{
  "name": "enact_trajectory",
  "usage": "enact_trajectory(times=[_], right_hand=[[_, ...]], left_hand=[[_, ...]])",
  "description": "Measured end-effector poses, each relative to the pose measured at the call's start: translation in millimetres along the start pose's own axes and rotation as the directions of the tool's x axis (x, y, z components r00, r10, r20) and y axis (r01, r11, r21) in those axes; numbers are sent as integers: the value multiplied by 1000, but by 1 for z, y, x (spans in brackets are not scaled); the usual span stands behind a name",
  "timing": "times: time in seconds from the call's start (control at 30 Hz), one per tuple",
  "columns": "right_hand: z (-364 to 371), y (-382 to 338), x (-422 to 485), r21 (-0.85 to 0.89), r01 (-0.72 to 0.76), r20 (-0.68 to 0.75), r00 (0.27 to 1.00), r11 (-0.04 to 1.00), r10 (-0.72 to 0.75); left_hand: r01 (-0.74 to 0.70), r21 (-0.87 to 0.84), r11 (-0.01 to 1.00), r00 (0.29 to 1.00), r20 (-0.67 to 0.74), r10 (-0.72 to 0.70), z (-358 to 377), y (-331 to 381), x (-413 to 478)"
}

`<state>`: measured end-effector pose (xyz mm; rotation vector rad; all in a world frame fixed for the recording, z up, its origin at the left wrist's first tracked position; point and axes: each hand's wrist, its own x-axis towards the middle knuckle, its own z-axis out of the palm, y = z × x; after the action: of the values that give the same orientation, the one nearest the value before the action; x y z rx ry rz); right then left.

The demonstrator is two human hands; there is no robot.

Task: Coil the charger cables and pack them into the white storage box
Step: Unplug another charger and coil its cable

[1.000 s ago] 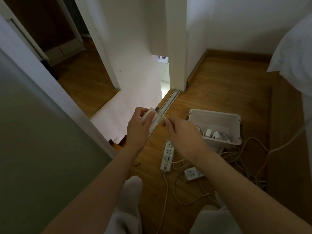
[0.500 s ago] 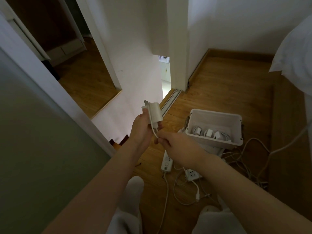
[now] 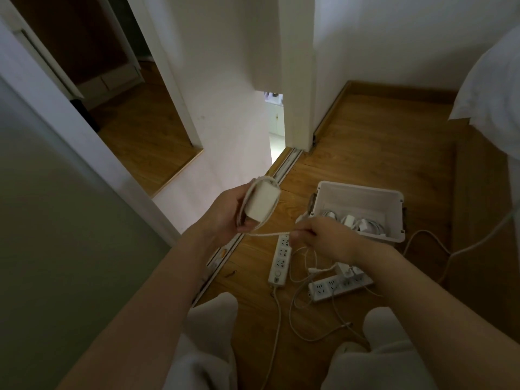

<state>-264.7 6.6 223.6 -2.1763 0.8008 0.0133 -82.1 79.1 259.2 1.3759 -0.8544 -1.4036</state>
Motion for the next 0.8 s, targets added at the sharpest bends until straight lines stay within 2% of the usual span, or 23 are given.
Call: enact_trajectory(times=[0.07,0.1,0.27,0.4,0.47,0.67,0.73,0.8], right_hand=[[-4,5,0,-19,-23,-82,996,1000,21],[-6,6,0,-29,-27,-118,993,999,23],[-7,1,3,-169,-73,-279,960,983,23],[-6,-2,5,-192,-130,-381,923,973,48],[-5,-4,5,-191,-129,-394,918,973,44],[-1,-22,-2,-158,-36,-429,903,987,-36],[4,-31,-4,-154,15,-417,905,988,-79],[13,-42,-5,-175,62,-381,916,983,-125]], left_hand=[[-9,331,943,999,-28,19,-4,0,-3],[-13,426,904,1000,-19,23,-6,-1,-3],[-75,708,703,996,17,89,-10,-13,2],[-84,726,682,990,-17,139,-11,-15,6],[-90,765,637,980,-46,193,-10,-19,8],[-73,926,370,894,-104,436,-14,-31,13],[-19,922,386,852,-187,490,-14,-34,16],[26,867,498,818,-304,488,-13,-36,21]])
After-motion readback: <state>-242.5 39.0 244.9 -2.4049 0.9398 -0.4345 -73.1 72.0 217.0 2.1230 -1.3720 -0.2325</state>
